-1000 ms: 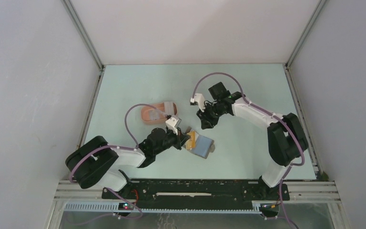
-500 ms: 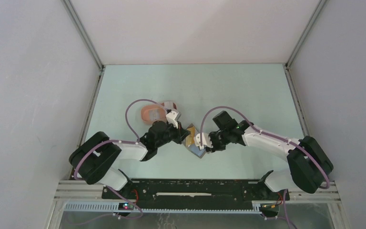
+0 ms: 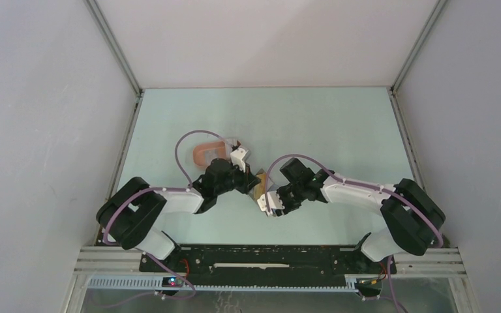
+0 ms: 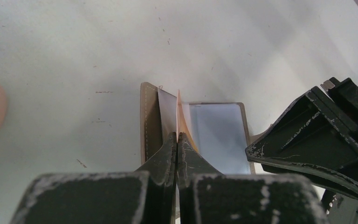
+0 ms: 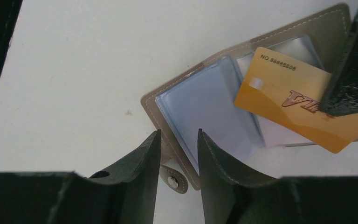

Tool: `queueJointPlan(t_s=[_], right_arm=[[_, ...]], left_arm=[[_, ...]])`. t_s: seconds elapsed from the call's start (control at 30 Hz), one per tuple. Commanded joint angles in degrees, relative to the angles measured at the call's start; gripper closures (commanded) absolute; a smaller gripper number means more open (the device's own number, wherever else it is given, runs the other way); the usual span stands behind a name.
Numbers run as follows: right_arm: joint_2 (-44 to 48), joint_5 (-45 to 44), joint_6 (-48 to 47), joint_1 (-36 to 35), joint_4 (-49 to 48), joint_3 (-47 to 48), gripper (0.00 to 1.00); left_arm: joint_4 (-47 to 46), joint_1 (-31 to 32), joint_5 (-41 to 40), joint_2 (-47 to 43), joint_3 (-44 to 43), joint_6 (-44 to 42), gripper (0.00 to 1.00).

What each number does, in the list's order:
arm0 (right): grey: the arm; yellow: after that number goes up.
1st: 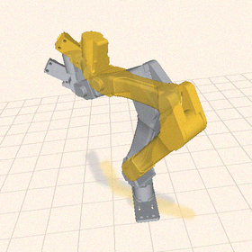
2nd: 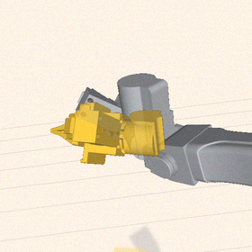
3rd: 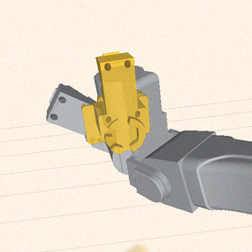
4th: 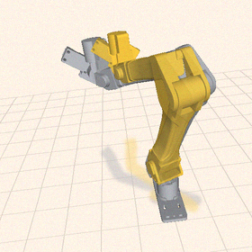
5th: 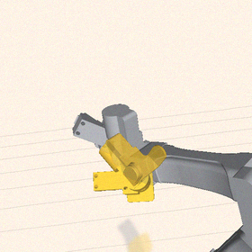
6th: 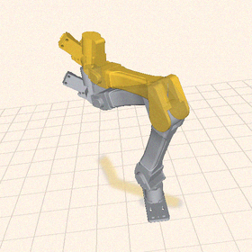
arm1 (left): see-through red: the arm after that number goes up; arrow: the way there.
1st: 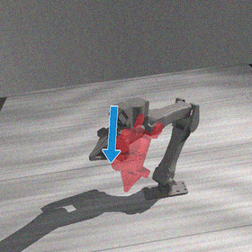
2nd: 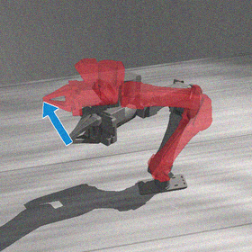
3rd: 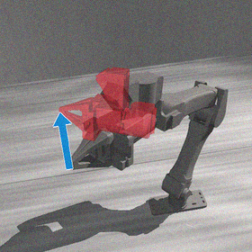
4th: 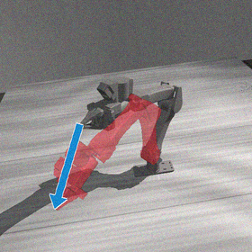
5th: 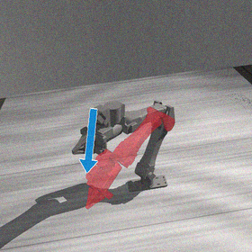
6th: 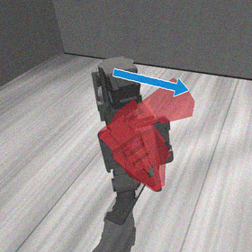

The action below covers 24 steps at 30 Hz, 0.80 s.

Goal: Put the credit cards into the card holder
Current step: Insert the credit card into the card holder.

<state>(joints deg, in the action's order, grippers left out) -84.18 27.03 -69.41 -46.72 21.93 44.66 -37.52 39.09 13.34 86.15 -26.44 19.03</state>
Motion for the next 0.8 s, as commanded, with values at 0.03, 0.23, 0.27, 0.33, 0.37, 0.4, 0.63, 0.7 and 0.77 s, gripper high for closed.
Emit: queueJointPlan(t_s=[0.03, 0.23, 0.27, 0.33, 0.37, 0.4, 0.63, 0.7, 0.77], right_arm=[[-2.4, -3.0, -3.1, -1.0, -0.4, 0.6, 0.57], [-4.5, -6.1, -4.3, -1.4, -0.1, 0.6, 0.62], [-4.6, -6.4, -4.5, -1.3, -0.1, 0.6, 0.63], [-4.7, -6.8, -4.8, -1.4, 0.2, 0.6, 0.65], [-4.8, -7.0, -4.9, -1.4, 0.2, 0.6, 0.65], [-4.8, -7.2, -5.0, -1.4, 0.2, 0.6, 0.66], [-4.5, -7.8, -5.2, -1.4, 0.3, 0.6, 0.66], [-4.3, -7.9, -5.3, -1.3, 0.4, 0.6, 0.65], [-4.2, -7.7, -5.4, -1.2, 0.6, 0.6, 0.64]], left_arm=[[7.5, -1.4, 1.6, -0.3, -3.0, -4.9, 1.0], [10.7, -2.2, 3.9, 0.5, -4.5, -5.6, 1.0], [11.1, -2.4, 4.4, 0.7, -4.7, -5.6, 1.0], [11.9, -2.5, 5.8, 1.3, -5.2, -5.6, 1.0], [12.5, -2.5, 6.5, 1.7, -5.6, -5.5, 1.0], [12.9, -2.6, 7.1, 2.3, -6.0, -5.4, 1.0], [13.0, -2.5, 10.4, 6.0, -7.4, -3.4, 1.0], [13.1, -2.6, 10.6, 6.6, -7.5, -3.2, 1.0], [13.3, -2.6, 11.0, 7.0, -7.6, -3.0, 1.0]])
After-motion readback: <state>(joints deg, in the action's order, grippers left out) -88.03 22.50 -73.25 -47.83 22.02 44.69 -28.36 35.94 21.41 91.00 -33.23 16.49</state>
